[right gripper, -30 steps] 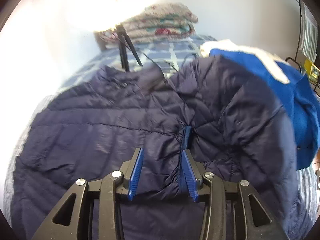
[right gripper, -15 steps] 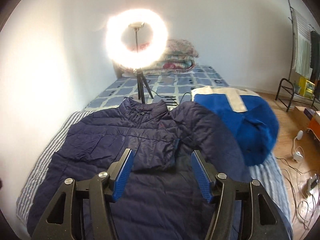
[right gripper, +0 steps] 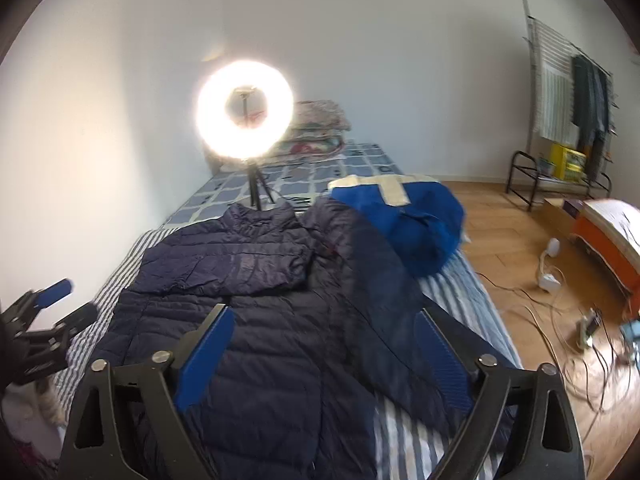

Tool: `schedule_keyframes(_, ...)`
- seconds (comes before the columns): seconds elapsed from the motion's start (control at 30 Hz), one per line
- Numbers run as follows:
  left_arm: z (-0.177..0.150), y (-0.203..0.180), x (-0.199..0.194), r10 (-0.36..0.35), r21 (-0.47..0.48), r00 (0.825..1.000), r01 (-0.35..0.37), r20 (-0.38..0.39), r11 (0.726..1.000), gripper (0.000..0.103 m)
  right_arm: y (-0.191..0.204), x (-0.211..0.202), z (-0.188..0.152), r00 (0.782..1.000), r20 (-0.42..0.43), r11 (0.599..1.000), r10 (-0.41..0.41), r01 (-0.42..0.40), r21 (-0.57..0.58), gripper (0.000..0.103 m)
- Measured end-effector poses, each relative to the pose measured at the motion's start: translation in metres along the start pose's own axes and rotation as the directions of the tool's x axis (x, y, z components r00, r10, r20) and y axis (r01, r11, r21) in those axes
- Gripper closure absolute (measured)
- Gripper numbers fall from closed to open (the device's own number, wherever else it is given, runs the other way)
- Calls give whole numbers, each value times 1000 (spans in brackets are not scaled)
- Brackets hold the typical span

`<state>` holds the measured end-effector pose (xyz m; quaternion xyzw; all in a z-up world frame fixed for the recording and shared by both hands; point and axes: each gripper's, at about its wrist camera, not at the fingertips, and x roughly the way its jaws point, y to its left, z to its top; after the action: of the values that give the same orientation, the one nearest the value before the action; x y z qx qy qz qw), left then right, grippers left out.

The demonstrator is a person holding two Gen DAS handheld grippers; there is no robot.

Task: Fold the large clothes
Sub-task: 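Open the right tool on the jacket body and withdraw it, then reach the left tool to the other sleeve cuff and close on it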

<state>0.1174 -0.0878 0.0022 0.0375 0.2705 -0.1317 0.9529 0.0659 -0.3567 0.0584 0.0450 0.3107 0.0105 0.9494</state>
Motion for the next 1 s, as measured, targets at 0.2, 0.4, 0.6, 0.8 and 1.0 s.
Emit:
schedule_keyframes(0.2,3,-50,8,-113,61,993,114,-19,992,12,-31,-51,-33,998,22,997,-67,66,38,5)
schedule_keyframes(0.4,-2,-119,21,-218,133,974,225,-60,965,12,-69,-91,-57,988,50,985,-145,139,99,1)
schedule_keyframes(0.6,-8,-193,32,-328,171,939,342,-107,924,12,-114,-120,-78,956,56,945,-289,276,177,1)
schedule_keyframes(0.8,-18,-261,62,-405,174,884,448,-235,877,20,-159,-136,-101,931,3,897,-366,352,269,1)
schedule_keyframes(1.0,-34,-345,90,-455,225,821,543,-346,809,20,-197,-152,-114,905,-18,838,-426,402,370,0)
